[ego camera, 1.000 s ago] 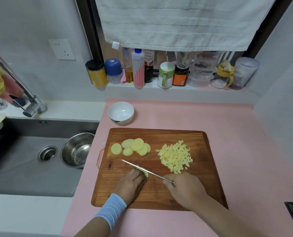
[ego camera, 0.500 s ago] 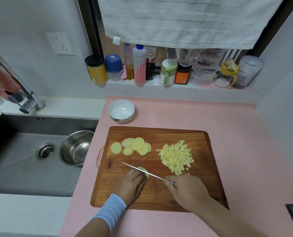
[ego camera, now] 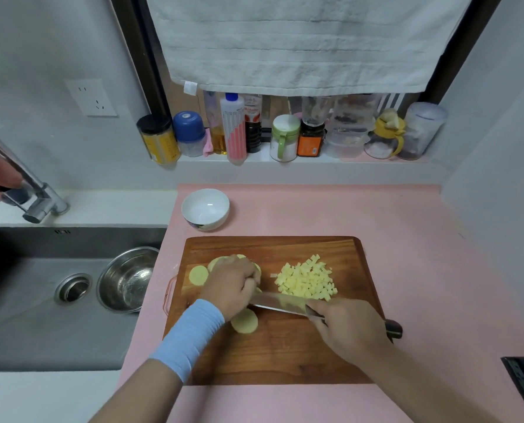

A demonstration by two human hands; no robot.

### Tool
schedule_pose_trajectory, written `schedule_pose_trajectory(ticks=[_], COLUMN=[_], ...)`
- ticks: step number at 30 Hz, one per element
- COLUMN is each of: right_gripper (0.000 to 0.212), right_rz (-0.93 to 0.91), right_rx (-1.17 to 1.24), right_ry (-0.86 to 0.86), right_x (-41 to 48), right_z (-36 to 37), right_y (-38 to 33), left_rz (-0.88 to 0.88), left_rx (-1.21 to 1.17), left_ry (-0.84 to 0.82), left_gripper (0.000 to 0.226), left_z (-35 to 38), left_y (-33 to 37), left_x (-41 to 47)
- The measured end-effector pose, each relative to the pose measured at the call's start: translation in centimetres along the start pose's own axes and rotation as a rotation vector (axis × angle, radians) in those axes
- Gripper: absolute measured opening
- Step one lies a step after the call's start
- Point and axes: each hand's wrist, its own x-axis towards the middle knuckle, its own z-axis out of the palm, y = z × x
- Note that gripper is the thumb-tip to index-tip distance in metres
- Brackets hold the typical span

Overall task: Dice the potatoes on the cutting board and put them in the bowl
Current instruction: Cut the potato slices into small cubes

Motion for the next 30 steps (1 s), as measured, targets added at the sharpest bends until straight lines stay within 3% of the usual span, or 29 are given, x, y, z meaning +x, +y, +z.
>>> schedule_pose_trajectory(ticks=[3,5,8,11,13,15,21,25,30], right_gripper=[0.023,0.023,0.020,0.019,0.027,0.031,0.034,0.031,0.031], right_rz=[0.018,0.045,0.081,0.119,0.169,0.248,0.275,0.162,0.097], right_rx=[-0.020,-0.020,-0.009,0.030,0.161,0.318,0.454,0.396,0.306], right_ry=[-0.023,-0.032,-0.009,-0.013,-0.094,-0.206,-0.347,-0.336,-0.341], right_x=[-0.4,-0.6,-0.8,-1.1,-1.0,-0.6,0.7,1.1,1.1], right_z=[-0.5,-0.8,-0.8,-0.7,-0.7,-0.7,-0.2,0.2,0.6], right_y=[0.3,0.5,1.0,1.0,0.6,-0.3,-3.6,-5.5,-6.4], left_rz=[-0.176,-0.218,-0.169,-0.066,-0.090,-0.138,0.114,0.235,0.193], left_rx=[0.057,-0.077,-0.154,-0.165,-0.215,-0.232,0.040,0.108,0.110], left_ry=[-0.417,-0.464,-0.283,0.158,0.418,0.510,0.190,0.197,0.174], left_gripper=[0.027,0.028,0.035,0.031,0.024,0.016,0.008,0.012,0.018], left_z=[0.9,1.6,1.5,1.0,1.1,2.0,7.9,9.6,10.4], left_y=[1.2,1.8,1.8,0.4,-0.6,-1.7,-5.4,-5.8,-6.5], left_x=[3.4,4.3,4.4,3.0,1.0,-1.6,-7.9,-8.4,-8.7])
